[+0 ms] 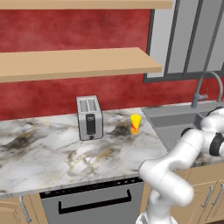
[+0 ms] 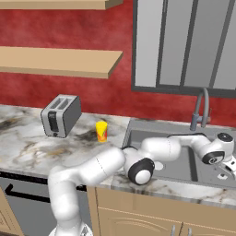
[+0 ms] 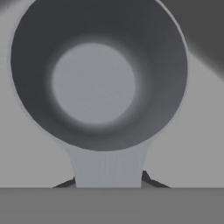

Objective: Move any existing items from the left basin to the right basin for drying. Then move the cup from the counter to the left basin of the sink for washing.

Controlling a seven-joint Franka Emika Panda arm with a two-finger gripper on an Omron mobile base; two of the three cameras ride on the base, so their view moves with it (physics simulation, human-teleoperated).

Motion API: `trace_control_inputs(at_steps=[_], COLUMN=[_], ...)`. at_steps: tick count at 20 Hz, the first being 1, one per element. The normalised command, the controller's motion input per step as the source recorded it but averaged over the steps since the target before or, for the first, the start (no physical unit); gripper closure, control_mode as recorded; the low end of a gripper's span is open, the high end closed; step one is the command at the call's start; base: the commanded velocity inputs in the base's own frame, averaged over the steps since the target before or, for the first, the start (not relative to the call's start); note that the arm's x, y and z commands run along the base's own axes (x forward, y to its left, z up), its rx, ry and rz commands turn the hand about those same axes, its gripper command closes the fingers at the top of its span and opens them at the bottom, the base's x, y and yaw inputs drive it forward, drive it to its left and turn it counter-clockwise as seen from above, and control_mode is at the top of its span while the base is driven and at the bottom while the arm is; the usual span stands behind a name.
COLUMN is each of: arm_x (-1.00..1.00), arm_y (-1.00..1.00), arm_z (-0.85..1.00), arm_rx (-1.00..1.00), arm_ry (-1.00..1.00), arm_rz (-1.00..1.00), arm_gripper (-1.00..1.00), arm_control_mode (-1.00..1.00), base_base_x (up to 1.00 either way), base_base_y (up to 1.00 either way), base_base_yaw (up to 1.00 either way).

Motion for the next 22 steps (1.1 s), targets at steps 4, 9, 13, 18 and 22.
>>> trace_control_inputs(at_steps=[4, 9, 13, 18, 22], arm_x=[0.00, 0.00, 0.00, 0.00, 0.00], arm_y=[-0.18, -0.18, -0.14, -0.12, -0.03], arm_z=[-0.08, -0.10, -0.01, 0.00, 0.00], arm_rx=[0.02, 0.02, 0.01, 0.02, 0.01], arm_ry=[0.00, 0.00, 0.00, -0.01, 0.00], arm_rz=[0.00, 0.00, 0.00, 0.00, 0.00], arm_gripper=[1.00, 1.00, 1.00, 1.00, -1.00], arm_control_mode=[-1.00, -1.00, -1.00, -1.00, -1.00], base_base_x=[0.00, 0.00, 0.00, 0.00, 0.00], base_base_y=[0.00, 0.00, 0.00, 0.00, 0.00], base_base_yaw=[0.00, 0.00, 0.00, 0.00, 0.00])
